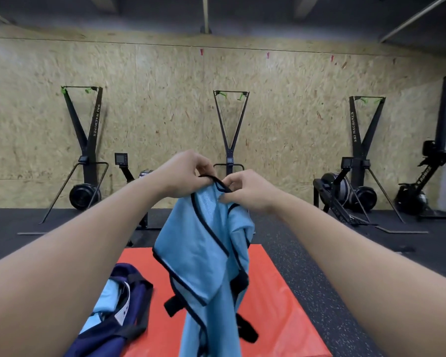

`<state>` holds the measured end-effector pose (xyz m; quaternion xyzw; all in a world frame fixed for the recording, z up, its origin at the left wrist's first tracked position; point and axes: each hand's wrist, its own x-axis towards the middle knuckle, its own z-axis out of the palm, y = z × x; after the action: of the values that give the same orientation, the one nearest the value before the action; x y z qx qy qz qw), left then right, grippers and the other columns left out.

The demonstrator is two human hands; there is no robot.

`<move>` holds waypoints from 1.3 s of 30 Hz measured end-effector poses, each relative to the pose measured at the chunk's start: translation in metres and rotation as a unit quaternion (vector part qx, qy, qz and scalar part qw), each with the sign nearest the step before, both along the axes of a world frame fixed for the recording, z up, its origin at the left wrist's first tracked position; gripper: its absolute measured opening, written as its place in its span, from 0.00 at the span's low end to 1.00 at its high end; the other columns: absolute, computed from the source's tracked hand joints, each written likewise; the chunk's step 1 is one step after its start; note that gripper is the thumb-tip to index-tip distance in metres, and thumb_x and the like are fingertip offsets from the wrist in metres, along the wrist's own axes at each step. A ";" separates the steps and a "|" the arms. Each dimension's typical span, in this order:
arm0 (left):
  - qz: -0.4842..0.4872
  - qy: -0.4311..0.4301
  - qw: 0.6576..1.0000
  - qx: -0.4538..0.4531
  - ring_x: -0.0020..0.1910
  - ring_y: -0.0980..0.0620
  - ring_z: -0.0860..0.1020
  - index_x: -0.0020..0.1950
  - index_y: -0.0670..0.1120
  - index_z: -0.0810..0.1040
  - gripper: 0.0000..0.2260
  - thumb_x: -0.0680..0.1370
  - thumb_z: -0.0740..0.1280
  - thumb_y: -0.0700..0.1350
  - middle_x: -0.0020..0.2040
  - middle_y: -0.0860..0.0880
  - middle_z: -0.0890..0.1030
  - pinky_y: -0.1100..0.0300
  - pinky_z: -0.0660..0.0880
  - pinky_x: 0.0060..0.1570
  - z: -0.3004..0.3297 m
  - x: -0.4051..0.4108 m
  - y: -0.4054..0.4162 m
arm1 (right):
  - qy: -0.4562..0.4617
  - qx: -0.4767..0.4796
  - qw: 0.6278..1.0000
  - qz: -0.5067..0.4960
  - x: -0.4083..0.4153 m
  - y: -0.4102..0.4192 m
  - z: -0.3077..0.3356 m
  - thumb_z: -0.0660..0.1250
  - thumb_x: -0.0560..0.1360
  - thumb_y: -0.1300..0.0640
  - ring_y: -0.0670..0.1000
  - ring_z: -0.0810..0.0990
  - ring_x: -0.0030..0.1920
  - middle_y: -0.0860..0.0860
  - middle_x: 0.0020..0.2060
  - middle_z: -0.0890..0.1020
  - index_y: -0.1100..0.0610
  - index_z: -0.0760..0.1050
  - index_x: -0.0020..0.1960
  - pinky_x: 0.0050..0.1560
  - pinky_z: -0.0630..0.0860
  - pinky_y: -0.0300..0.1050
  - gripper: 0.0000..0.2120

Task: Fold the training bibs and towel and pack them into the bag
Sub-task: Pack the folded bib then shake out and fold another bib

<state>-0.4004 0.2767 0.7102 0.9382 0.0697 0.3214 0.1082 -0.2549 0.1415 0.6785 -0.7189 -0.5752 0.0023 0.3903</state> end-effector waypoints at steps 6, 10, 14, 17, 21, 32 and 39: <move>0.088 0.061 0.993 0.051 0.35 0.59 0.76 0.48 0.54 0.82 0.13 0.75 0.64 0.37 0.36 0.62 0.76 0.63 0.70 0.38 -0.002 -0.015 0.011 | -0.058 -0.106 0.991 -0.061 0.023 -0.029 0.012 0.71 0.70 0.53 0.50 0.81 0.39 0.51 0.39 0.84 0.52 0.82 0.42 0.43 0.79 0.48 0.03; 0.148 0.092 0.980 0.092 0.48 0.49 0.79 0.49 0.52 0.80 0.10 0.74 0.65 0.39 0.45 0.54 0.80 0.53 0.78 0.49 -0.005 -0.019 0.024 | -0.088 -0.129 0.982 -0.108 0.038 -0.044 0.019 0.72 0.69 0.53 0.50 0.73 0.36 0.49 0.36 0.79 0.51 0.78 0.39 0.37 0.70 0.45 0.04; 0.206 0.097 0.968 0.101 0.47 0.47 0.78 0.51 0.47 0.81 0.08 0.75 0.65 0.39 0.48 0.50 0.81 0.54 0.77 0.48 -0.010 -0.027 0.039 | -0.151 -0.130 0.970 -0.140 0.052 -0.057 0.024 0.73 0.70 0.56 0.52 0.74 0.35 0.49 0.36 0.76 0.51 0.73 0.40 0.34 0.71 0.44 0.08; 0.218 0.085 0.970 0.067 0.47 0.48 0.77 0.52 0.49 0.81 0.12 0.74 0.64 0.36 0.48 0.50 0.79 0.58 0.72 0.46 -0.013 -0.038 0.055 | -0.172 -0.128 0.963 -0.164 0.063 -0.070 0.024 0.75 0.70 0.54 0.52 0.73 0.34 0.51 0.35 0.76 0.50 0.72 0.43 0.34 0.69 0.44 0.11; 0.171 0.032 0.984 -0.031 0.47 0.50 0.79 0.47 0.52 0.79 0.14 0.73 0.62 0.33 0.47 0.53 0.81 0.55 0.74 0.47 -0.016 -0.052 0.073 | -0.193 -0.114 0.958 -0.181 0.072 -0.081 0.019 0.76 0.71 0.49 0.48 0.71 0.33 0.48 0.34 0.74 0.50 0.72 0.49 0.33 0.64 0.43 0.15; 0.022 -0.048 0.989 -0.138 0.54 0.41 0.82 0.50 0.56 0.86 0.09 0.81 0.66 0.46 0.48 0.51 0.86 0.40 0.78 0.58 -0.012 -0.049 0.038 | -0.370 0.123 0.907 -0.159 0.066 -0.067 0.009 0.73 0.71 0.40 0.49 0.69 0.50 0.46 0.47 0.71 0.44 0.84 0.55 0.55 0.69 0.49 0.15; -0.135 0.018 0.972 -0.194 0.56 0.55 0.82 0.53 0.56 0.86 0.08 0.81 0.67 0.50 0.52 0.56 0.86 0.55 0.76 0.60 -0.024 -0.004 -0.017 | -0.318 0.146 0.932 -0.099 0.041 -0.037 0.008 0.74 0.72 0.41 0.44 0.67 0.49 0.40 0.44 0.69 0.43 0.84 0.56 0.54 0.65 0.43 0.14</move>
<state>-0.4039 0.2597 0.6860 0.9059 0.0056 0.2671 0.3287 -0.2138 0.1041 0.6864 -0.6706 -0.5889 -0.3490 0.2858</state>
